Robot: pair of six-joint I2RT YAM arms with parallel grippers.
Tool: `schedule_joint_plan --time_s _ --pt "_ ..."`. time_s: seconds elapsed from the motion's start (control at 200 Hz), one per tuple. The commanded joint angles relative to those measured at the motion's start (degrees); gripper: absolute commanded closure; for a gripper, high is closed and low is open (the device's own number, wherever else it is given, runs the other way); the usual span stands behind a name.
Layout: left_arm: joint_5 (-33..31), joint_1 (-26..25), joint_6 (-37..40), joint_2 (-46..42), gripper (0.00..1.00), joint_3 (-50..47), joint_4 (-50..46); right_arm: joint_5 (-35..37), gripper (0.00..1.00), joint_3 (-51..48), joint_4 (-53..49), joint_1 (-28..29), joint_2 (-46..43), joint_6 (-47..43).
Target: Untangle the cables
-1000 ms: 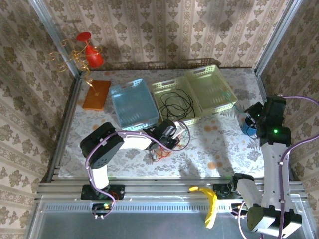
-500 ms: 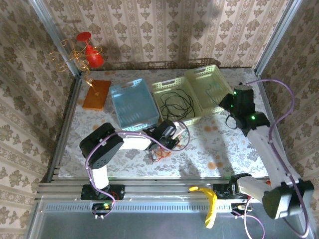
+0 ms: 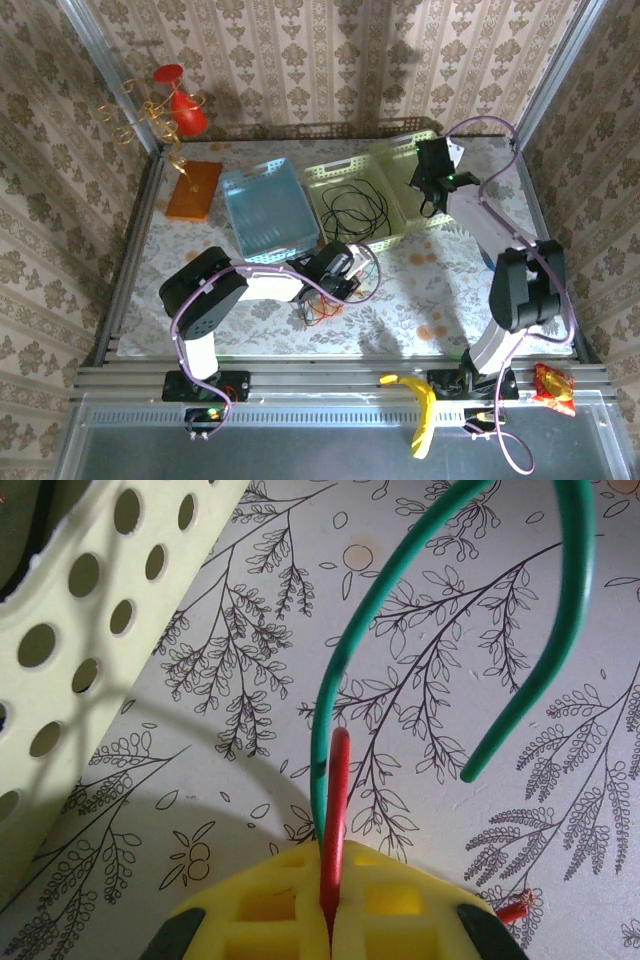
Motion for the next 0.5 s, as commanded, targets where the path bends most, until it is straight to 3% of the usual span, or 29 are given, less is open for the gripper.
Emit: schedule_joint_plan --time_s 0.0,0.055,0.16,0.345,0.49 --pt "-1.6 -0.2 -0.7 -0.7 1.0 -0.5 -6.3 5.9 0.79 4.0 -5.3 0.4 4.4 -0.8" --pt "-1.7 -0.2 -0.7 -0.8 1.0 -0.4 -6.6 5.6 0.66 4.4 -7.7 0.5 5.6 -0.8" --pt "-1.8 -0.2 -0.9 -1.0 1.0 -0.4 -6.7 5.5 0.52 0.1 -6.4 0.6 3.3 -0.5" --pt "-1.3 -0.2 -0.7 -0.6 1.0 0.2 -7.0 3.6 0.5 -4.8 -5.8 0.8 -4.0 -1.9" --pt "-1.0 -0.2 -0.5 -0.6 1.0 0.1 -6.4 -7.7 0.5 -11.9 -4.7 3.0 -13.5 -5.3"
